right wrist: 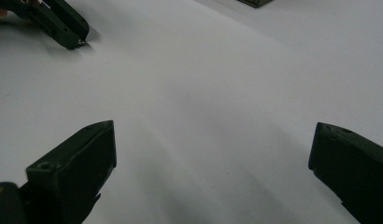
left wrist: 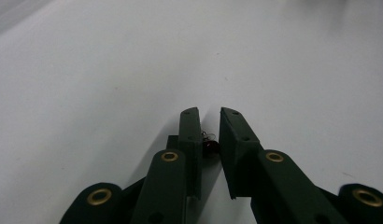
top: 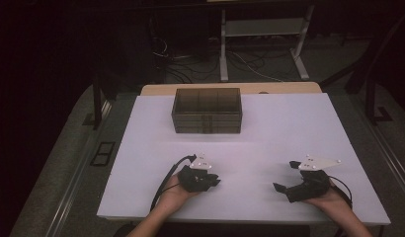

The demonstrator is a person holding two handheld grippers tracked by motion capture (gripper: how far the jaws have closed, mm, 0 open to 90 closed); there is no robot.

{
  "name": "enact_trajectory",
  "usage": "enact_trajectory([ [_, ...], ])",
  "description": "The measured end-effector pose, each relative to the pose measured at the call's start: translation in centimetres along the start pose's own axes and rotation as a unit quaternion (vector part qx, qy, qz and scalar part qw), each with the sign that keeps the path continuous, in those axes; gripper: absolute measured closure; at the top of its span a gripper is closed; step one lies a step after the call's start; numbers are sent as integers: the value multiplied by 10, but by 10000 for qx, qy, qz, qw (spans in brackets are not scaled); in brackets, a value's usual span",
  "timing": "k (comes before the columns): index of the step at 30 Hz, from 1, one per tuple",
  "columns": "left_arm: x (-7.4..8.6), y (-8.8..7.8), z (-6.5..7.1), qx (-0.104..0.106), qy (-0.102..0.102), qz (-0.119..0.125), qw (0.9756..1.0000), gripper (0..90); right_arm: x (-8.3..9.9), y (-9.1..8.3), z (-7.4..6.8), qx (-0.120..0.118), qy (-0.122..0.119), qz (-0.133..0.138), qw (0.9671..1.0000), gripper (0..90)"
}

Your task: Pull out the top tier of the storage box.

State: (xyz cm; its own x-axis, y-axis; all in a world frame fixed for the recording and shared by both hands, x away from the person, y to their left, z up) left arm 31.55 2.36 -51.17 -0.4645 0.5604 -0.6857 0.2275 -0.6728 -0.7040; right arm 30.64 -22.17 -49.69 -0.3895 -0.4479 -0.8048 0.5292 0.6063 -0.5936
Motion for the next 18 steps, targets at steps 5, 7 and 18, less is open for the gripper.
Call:
enact_trajectory([
  [5, -2, 0, 1, 21, 17, 56, 10000, 709, 0, 0, 0, -4, -3, -3, 10000, 4],
  [7, -6, -4, 1, 47, -26, 178, 9998, 694, 0, 0, 0, -9, -5, -2, 10000, 4],
  [18, -14, -19, -6, 171, -120, 494, 9986, 586, 0, 0, -1, -27, -18, -14, 10000, 4],
])
Point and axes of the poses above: each handheld gripper's, and its own axes: y roughly forward along the jaws, x roughly out of its underside, z roughly to its right, the point moved 9 cm from there along y, roughly forward along the jaws, and after that the axes turned 6 degrees about -y, right-handed, at the moved point
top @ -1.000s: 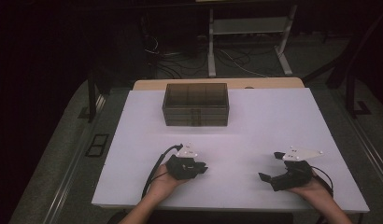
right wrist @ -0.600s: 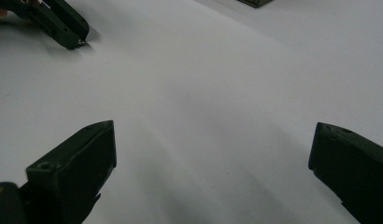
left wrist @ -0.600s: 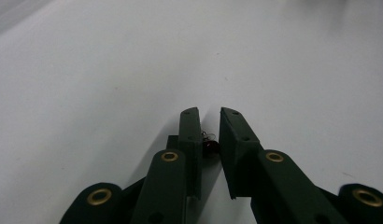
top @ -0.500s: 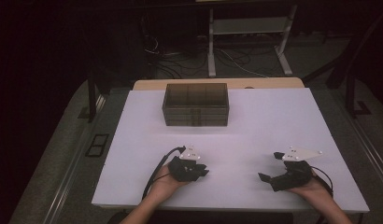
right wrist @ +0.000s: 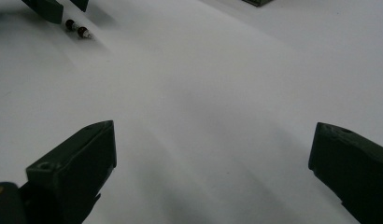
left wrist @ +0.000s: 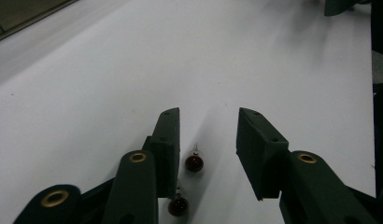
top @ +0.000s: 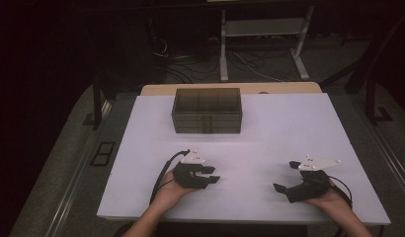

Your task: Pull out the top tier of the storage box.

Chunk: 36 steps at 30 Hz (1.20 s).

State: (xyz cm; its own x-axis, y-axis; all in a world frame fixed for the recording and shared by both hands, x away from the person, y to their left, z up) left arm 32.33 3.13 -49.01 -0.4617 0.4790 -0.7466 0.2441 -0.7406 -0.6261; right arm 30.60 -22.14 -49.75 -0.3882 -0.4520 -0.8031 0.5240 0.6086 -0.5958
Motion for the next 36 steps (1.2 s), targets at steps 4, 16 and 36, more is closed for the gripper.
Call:
enact_trajectory([
  [4, -2, -5, -6, -43, -13, 32, 10000, 541, 0, 0, 0, -2, 1, -2, 10000, 4],
  [16, -4, -25, -32, -395, -255, 208, 9987, 435, -1, 2, -1, -35, -16, 2, 10000, 4],
  [36, -19, -33, -57, -521, -416, 423, 9969, 131, -1, 2, 0, -14, 26, -1, 10000, 4],
])
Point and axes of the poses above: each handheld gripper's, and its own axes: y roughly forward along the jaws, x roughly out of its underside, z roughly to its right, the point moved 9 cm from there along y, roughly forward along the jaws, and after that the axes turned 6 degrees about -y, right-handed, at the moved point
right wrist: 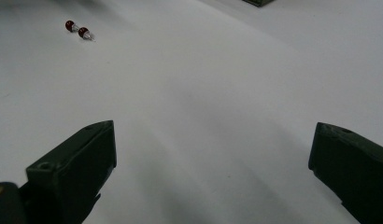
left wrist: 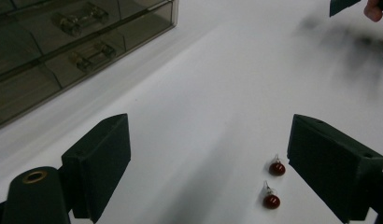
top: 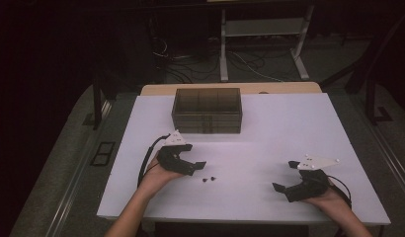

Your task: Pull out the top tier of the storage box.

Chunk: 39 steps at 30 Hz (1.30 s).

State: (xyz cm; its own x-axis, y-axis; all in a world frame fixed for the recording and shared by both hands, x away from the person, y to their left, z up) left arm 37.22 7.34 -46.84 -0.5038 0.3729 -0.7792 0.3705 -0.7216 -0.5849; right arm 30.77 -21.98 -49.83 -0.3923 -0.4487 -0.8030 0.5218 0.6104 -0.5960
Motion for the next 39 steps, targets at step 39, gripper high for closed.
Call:
enact_trajectory([
  [39, -36, 27, -38, -147, 208, 389, 9989, 10, 0, -1, 0, -38, 1, 22, 10000, 4],
])
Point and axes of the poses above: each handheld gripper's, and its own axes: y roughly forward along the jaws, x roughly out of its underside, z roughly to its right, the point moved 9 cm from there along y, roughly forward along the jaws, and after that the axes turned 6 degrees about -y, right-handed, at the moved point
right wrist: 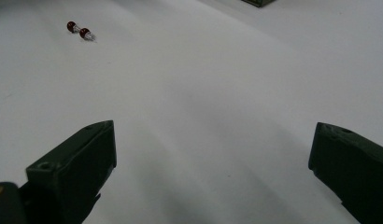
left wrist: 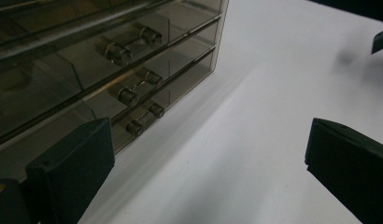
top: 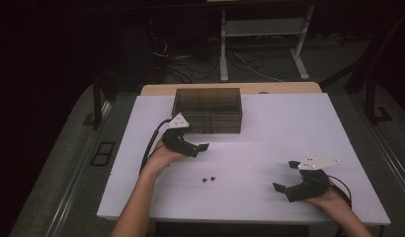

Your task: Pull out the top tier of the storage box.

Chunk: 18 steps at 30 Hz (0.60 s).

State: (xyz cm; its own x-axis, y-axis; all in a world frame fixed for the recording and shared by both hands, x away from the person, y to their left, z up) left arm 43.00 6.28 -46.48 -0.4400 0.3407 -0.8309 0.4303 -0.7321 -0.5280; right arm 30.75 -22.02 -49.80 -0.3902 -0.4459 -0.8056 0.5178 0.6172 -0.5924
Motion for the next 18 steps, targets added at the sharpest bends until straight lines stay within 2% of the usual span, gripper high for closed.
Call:
enact_trajectory([
  [7, 2, 9, -4, -57, 6, 13, 10000, 10, 0, 0, -1, -17, -30, -11, 10000, 4],
  [10, 3, 12, -6, -40, -67, 34, 10000, 12, 0, 0, -1, -20, -44, -2, 10000, 4],
  [12, 4, 14, -6, -78, -3, 32, 10000, 47, 0, 0, -2, -26, -46, 1, 10000, 4],
  [18, 4, 20, -7, -180, 118, 91, 9997, 47, 0, 0, -2, -45, -51, -7, 10000, 4],
])
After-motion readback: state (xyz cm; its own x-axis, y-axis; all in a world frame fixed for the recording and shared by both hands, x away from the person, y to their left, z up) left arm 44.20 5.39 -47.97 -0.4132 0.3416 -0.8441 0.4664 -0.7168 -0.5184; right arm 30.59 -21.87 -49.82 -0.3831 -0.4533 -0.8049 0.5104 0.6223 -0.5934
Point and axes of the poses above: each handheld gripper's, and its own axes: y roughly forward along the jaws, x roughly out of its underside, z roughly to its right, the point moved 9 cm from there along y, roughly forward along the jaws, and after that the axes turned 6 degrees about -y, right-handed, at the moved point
